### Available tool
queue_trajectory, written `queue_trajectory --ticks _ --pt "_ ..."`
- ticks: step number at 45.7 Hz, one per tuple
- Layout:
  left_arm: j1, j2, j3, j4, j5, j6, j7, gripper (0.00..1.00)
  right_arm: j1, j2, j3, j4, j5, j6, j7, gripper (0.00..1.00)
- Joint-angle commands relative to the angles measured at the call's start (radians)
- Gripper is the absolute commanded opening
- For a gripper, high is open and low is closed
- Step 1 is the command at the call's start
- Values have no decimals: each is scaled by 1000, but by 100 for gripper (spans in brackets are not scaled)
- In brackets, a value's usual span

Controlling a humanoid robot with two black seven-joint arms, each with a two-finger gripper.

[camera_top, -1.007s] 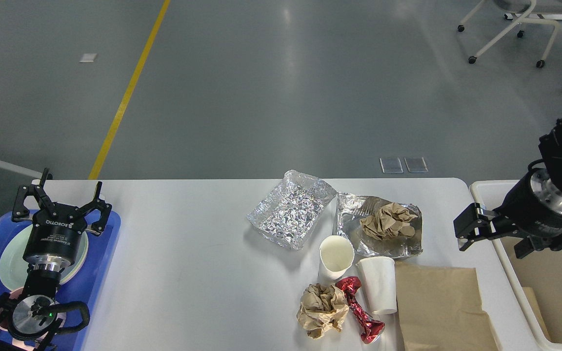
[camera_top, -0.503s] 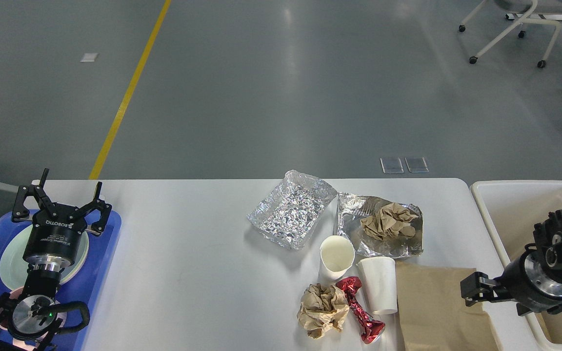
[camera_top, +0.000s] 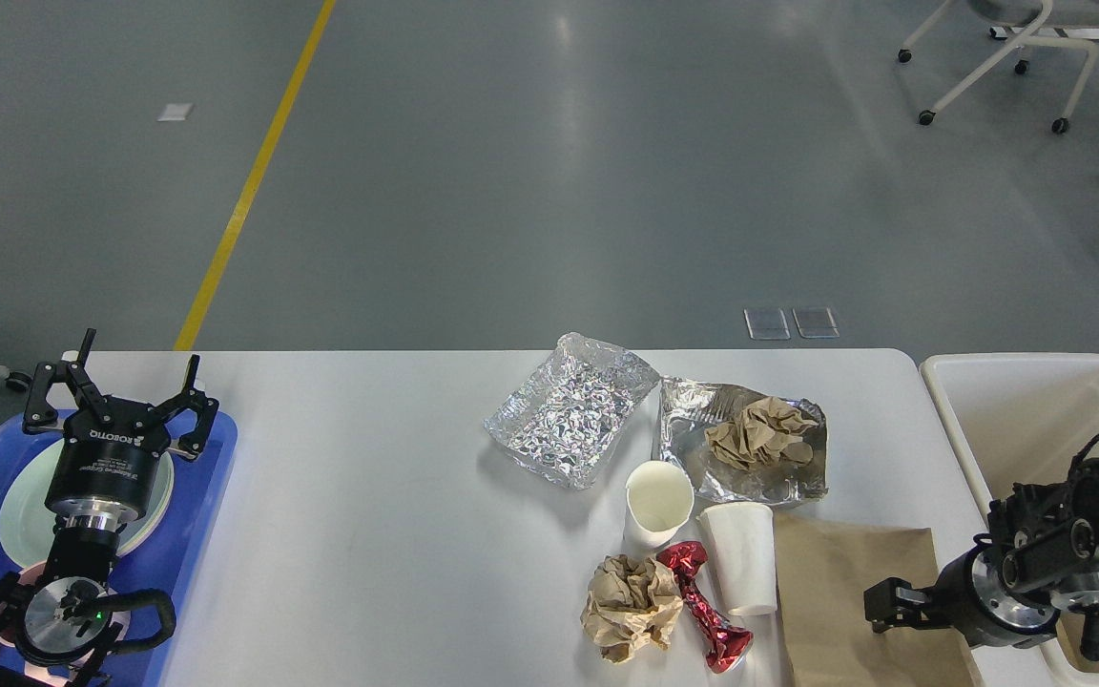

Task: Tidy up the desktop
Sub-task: 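Grasp the brown paper bag with the right gripper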

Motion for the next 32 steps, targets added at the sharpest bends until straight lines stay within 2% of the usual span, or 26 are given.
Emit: queue_trajectory --ticks 1,3,5,6,11,13,15,32 --pt "0 0 0 0 0 0 0 96 -14 11 4 -4 -11 -24 -3 96" --pt "0 0 0 0 0 0 1 96 -17 14 4 -4 -11 -27 -3 94" --pt "0 0 0 0 0 0 0 96 -20 14 4 -4 -9 -28 -3 87" --pt "0 0 0 0 0 0 0 96 -20 14 4 -4 -9 -28 -3 78" --pt "0 0 0 0 0 0 0 96 -18 13 4 -3 1 -27 -4 20" --pt "0 0 0 0 0 0 0 96 -18 11 4 -3 9 -25 -4 8" --pt "0 0 0 0 0 0 0 96 -18 11 4 -1 20 -25 -6 0" --pt "0 0 0 0 0 0 0 96 -23 13 4 2 63 -19 -8 0"
